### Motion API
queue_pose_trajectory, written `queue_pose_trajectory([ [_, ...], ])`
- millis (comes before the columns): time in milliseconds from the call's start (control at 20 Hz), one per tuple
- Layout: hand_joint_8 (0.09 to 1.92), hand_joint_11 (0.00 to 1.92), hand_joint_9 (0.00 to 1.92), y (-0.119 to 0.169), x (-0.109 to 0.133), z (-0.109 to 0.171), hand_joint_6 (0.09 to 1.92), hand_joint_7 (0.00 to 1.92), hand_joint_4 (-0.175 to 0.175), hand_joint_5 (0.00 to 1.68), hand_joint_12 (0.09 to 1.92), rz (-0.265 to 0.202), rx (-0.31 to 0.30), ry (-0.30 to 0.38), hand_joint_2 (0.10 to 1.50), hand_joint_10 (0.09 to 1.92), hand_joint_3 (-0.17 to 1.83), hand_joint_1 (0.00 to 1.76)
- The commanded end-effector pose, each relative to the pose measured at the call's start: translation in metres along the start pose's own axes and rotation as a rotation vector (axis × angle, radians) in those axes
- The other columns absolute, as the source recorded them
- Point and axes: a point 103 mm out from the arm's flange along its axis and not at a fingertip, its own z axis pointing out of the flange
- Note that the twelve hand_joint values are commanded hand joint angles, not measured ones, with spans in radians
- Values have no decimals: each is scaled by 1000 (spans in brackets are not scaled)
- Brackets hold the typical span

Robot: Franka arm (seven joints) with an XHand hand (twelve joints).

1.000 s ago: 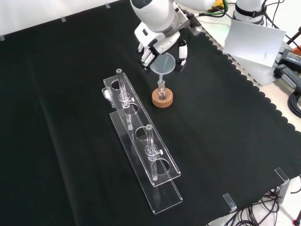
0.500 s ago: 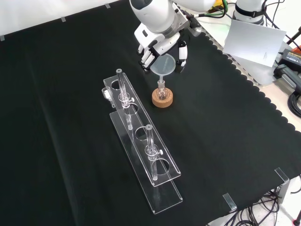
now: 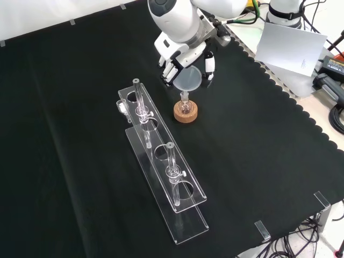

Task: Place the funnel on the round-bottom flask.

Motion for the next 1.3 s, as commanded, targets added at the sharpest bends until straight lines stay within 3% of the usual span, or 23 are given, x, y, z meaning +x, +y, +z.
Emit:
queue_pose_trajectory([
  [50, 805, 644, 965, 1, 2, 2, 803, 664, -68, 537, 1237, -5, 0, 3, 677, 550, 565, 817],
  [300, 805, 645, 965, 4, 2, 4, 803, 665, -68, 537, 1237, 12, 14, 4, 677, 551, 565, 817],
  [1300, 806, 649, 966, 9, 6, 10, 805, 666, -70, 539, 1235, -14, 7, 26, 682, 553, 568, 816],
])
